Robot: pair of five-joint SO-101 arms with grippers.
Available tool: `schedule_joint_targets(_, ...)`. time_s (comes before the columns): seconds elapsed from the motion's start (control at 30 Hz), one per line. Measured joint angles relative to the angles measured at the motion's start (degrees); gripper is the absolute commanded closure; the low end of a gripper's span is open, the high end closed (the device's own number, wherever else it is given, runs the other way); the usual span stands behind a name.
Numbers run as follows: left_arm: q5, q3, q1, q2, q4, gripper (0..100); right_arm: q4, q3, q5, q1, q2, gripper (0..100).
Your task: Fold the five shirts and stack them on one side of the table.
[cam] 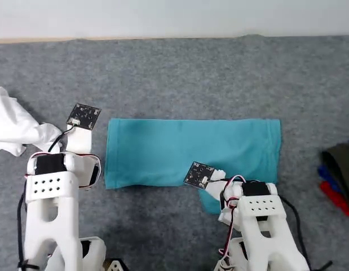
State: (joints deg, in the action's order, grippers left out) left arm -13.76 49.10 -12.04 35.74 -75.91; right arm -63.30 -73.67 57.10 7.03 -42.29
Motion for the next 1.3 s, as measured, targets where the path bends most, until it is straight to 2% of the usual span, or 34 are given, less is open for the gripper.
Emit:
schedule_joint_targets(0.4,0.0,0.0,0.0,0.0,0.0,100,-8.3,10.5,0.0,0.1,0.7,94.9)
schedule_joint_targets(0.8,0.0,0.0,0.0,0.0,0.0,100,-4.2,15.6,0.0,-2.7,2.1,94.3)
schedule_joint_targets(1.0,0.0,0.0,0.0,0.0,0.0,100,-9.5,15.6,-0.1,-2.6,5.3,82.0)
schedule_joint_targets(1.17,0.0,0.0,0.0,0.0,0.0,100,-17.3,15.6,-1.5,-2.5,5.5,77.3)
schedule_joint_targets(1.3,0.0,0.0,0.0,0.0,1.0,100,-16.6,15.6,-1.7,-2.5,6.1,74.5)
